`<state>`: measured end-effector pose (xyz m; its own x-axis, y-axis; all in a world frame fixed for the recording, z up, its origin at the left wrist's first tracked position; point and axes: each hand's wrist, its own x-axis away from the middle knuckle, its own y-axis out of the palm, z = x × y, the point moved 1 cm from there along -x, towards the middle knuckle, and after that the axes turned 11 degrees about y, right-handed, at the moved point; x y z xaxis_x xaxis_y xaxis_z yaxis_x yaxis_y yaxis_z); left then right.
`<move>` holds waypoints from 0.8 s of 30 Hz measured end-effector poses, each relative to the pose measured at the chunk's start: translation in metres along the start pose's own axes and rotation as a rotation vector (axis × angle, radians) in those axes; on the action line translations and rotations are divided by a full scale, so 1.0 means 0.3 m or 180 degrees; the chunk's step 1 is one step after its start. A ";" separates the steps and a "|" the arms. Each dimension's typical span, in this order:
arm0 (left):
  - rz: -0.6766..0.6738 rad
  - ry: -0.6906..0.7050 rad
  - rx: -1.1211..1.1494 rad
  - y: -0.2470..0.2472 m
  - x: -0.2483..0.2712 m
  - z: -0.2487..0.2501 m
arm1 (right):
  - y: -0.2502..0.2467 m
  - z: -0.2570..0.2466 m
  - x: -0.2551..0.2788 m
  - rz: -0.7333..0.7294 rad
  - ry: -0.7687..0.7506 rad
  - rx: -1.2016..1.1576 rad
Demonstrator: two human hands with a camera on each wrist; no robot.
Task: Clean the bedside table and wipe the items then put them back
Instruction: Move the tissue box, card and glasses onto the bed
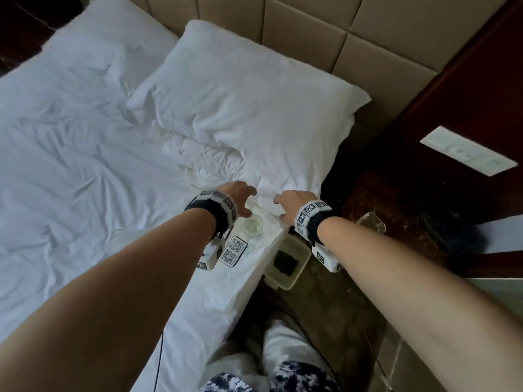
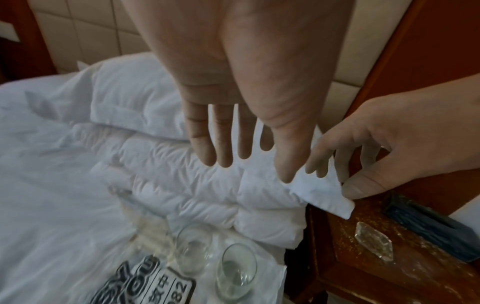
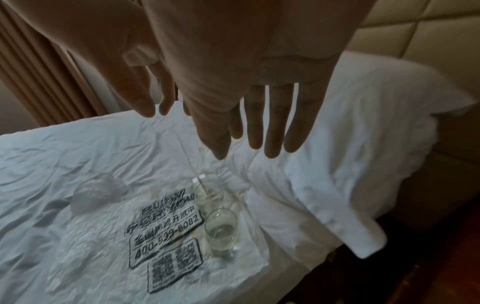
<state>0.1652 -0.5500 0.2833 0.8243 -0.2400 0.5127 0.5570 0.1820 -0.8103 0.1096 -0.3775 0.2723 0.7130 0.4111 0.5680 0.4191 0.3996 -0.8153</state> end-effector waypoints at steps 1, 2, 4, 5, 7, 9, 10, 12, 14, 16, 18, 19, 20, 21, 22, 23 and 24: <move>0.0054 0.0043 -0.0058 -0.030 0.017 0.030 | -0.024 0.021 0.038 0.0036 0.0059 -0.0032; 0.0093 0.0080 -0.0118 -0.057 0.029 0.060 | -0.047 0.043 0.075 0.0087 0.0122 -0.0061; 0.0153 0.0168 -0.0226 -0.112 0.049 0.124 | -0.086 0.090 0.149 0.0188 0.0272 -0.0124; 0.0182 0.0213 -0.0280 -0.138 0.054 0.159 | -0.100 0.118 0.185 0.0241 0.0355 -0.0154; 0.0223 0.0304 -0.0399 -0.188 0.055 0.231 | -0.124 0.179 0.257 0.0371 0.0524 -0.0234; 0.0276 0.0450 -0.0515 -0.237 0.049 0.315 | -0.146 0.247 0.330 0.0494 0.0671 -0.0371; 0.0296 0.0508 -0.0573 -0.261 0.043 0.359 | -0.157 0.282 0.362 0.0532 0.0722 -0.0425; 0.0349 0.0638 -0.0695 -0.309 0.028 0.453 | -0.176 0.355 0.425 0.0568 0.0822 -0.0500; 0.0419 0.0784 -0.0817 -0.351 0.009 0.557 | -0.180 0.441 0.485 0.0630 0.0934 -0.0536; 0.0420 0.0932 -0.0927 -0.380 -0.023 0.663 | -0.167 0.535 0.541 0.0680 0.1022 -0.0551; 0.0390 0.1046 -0.0992 -0.394 -0.069 0.769 | -0.144 0.632 0.594 0.0696 0.1112 -0.0594; 0.0360 0.1094 -0.1028 -0.397 -0.093 0.819 | -0.128 0.678 0.616 0.0712 0.1155 -0.0636; 0.0324 0.1135 -0.1064 -0.399 -0.121 0.874 | -0.107 0.729 0.638 0.0724 0.1200 -0.0685; 0.0307 0.1191 -0.1098 -0.398 -0.151 0.931 | -0.080 0.783 0.660 0.0735 0.1244 -0.0729; 0.0286 0.1223 -0.1128 -0.396 -0.181 0.988 | -0.049 0.839 0.681 0.0727 0.1291 -0.0768; 0.0259 0.1269 -0.1156 -0.392 -0.216 1.047 | -0.014 0.897 0.700 0.0699 0.1339 -0.0812; 0.0216 0.1310 -0.1188 -0.383 -0.250 1.102 | 0.023 0.955 0.719 0.0642 0.1389 -0.0861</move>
<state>0.0727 -0.2376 0.4318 0.7080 -0.6056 0.3633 0.3687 -0.1218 -0.9215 0.1052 -0.0513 0.4214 0.9368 0.0570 0.3452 0.3387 0.0996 -0.9356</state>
